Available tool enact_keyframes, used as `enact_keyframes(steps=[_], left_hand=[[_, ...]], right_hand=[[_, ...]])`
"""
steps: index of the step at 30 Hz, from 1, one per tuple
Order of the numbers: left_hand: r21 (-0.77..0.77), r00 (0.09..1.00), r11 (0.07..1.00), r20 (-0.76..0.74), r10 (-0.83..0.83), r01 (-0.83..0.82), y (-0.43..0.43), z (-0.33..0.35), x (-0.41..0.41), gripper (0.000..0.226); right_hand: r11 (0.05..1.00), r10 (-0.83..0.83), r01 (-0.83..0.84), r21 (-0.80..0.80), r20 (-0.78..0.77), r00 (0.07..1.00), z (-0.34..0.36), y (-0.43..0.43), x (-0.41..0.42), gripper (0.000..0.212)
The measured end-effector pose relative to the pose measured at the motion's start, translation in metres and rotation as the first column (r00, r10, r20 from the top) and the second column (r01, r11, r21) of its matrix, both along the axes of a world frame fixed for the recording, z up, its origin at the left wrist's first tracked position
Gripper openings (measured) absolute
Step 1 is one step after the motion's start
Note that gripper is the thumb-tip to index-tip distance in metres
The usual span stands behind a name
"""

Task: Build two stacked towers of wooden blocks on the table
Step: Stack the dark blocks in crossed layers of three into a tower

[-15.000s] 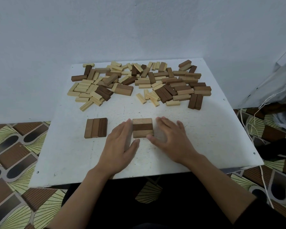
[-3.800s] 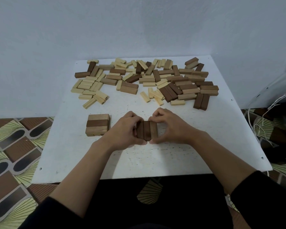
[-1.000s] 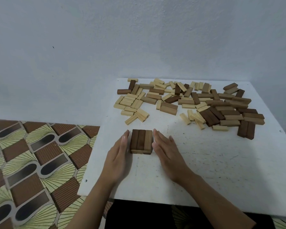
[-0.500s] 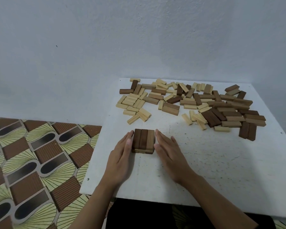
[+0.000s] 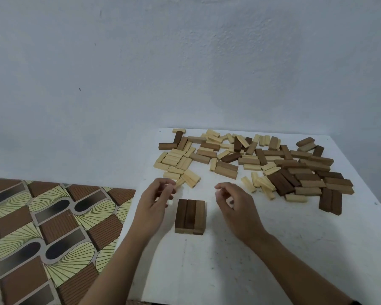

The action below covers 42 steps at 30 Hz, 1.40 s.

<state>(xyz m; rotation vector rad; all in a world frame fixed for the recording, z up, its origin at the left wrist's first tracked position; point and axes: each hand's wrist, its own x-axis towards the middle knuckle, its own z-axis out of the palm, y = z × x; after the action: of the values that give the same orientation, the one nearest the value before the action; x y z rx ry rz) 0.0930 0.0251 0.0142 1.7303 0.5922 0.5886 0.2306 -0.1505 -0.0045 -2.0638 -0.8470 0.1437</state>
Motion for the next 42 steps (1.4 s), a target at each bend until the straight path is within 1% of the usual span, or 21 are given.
enact_keyframes(steps=[3,5,6,8,9,11,13,14,16,18,20,24,29,32,34,36,38,40,42], left_hand=[[0.06,0.995,0.997,-0.091,-0.05,0.055,0.016,0.011,0.028,0.015],[0.128,0.986,0.988,-0.156,-0.065,0.085,0.026,0.015,0.048,0.013],[0.18,0.978,0.977,-0.196,-0.075,0.111,0.031,0.017,0.059,0.013],[0.285,0.955,0.941,-0.279,-0.104,0.185,0.039,0.018,0.079,0.018],[0.341,0.938,0.911,-0.325,-0.119,0.233,0.043,0.015,0.09,0.022],[0.466,0.892,0.818,-0.437,-0.118,0.337,0.05,0.008,0.109,0.031],[0.545,0.829,0.721,-0.554,-0.072,0.427,0.054,0.002,0.123,0.036],[0.573,0.806,0.681,-0.591,-0.043,0.456,0.054,0.0,0.129,0.036],[0.624,0.793,0.623,-0.61,0.01,0.471,0.054,-0.003,0.138,0.034],[0.659,0.803,0.606,-0.593,0.053,0.446,0.055,-0.007,0.145,0.031],[0.675,0.81,0.605,-0.581,0.082,0.422,0.058,-0.01,0.151,0.025],[0.74,0.828,0.538,-0.545,0.13,0.403,0.061,-0.013,0.157,0.02],[0.736,0.862,0.566,-0.5,0.083,0.372,0.062,-0.014,0.157,0.016],[0.722,0.871,0.572,-0.491,0.029,0.389,0.062,-0.014,0.157,0.02],[0.715,0.876,0.58,-0.482,0.004,0.39,0.062,-0.014,0.155,0.024],[0.693,0.89,0.62,-0.455,-0.018,0.366,0.06,-0.013,0.153,0.025],[0.669,0.909,0.666,-0.415,-0.032,0.329,0.058,-0.01,0.15,0.023],[0.623,0.924,0.722,-0.377,-0.06,0.3,0.055,-0.005,0.146,0.02],[0.548,0.937,0.786,-0.332,-0.11,0.287,0.049,0.003,0.141,0.02]], right_hand=[[1.0,0.007,-0.006,-0.022,0.063,0.998,0.007,0.012,0.024,0.019],[0.999,0.023,-0.018,-0.038,0.116,0.993,0.01,0.022,0.041,0.017],[0.999,0.029,-0.022,-0.05,0.142,0.989,0.011,0.029,0.051,0.018],[0.995,0.034,-0.015,-0.094,0.198,0.98,0.011,0.04,0.066,0.028],[0.992,0.036,-0.008,-0.124,0.229,0.973,0.011,0.046,0.074,0.035],[0.985,0.052,-0.006,-0.172,0.268,0.962,0.009,0.056,0.087,0.041],[0.975,0.073,-0.007,-0.222,0.292,0.954,0.007,0.065,0.098,0.04],[0.966,0.088,-0.007,-0.257,0.306,0.948,0.005,0.07,0.104,0.038],[0.943,0.123,-0.001,-0.334,0.344,0.931,0.001,0.078,0.114,0.034],[0.922,0.141,0.014,-0.387,0.369,0.919,-0.003,0.084,0.121,0.032],[0.912,0.143,0.029,-0.41,0.383,0.913,-0.006,0.089,0.128,0.033],[0.914,0.15,0.042,-0.404,0.431,0.89,-0.01,0.097,0.133,0.029],[0.935,0.155,0.013,-0.353,0.443,0.883,-0.014,0.099,0.139,0.024],[0.945,0.176,-0.032,-0.327,0.424,0.888,-0.016,0.099,0.144,0.028],[0.949,0.196,-0.062,-0.31,0.421,0.886,-0.016,0.098,0.146,0.026],[0.964,0.191,-0.092,-0.251,0.407,0.893,-0.015,0.094,0.146,0.023],[0.981,0.16,-0.108,-0.161,0.357,0.92,-0.012,0.088,0.144,0.024],[0.995,0.095,-0.081,-0.062,0.284,0.954,-0.007,0.079,0.138,0.027],[0.999,0.005,-0.013,0.041,0.192,0.981,-0.004,0.069,0.131,0.025]])
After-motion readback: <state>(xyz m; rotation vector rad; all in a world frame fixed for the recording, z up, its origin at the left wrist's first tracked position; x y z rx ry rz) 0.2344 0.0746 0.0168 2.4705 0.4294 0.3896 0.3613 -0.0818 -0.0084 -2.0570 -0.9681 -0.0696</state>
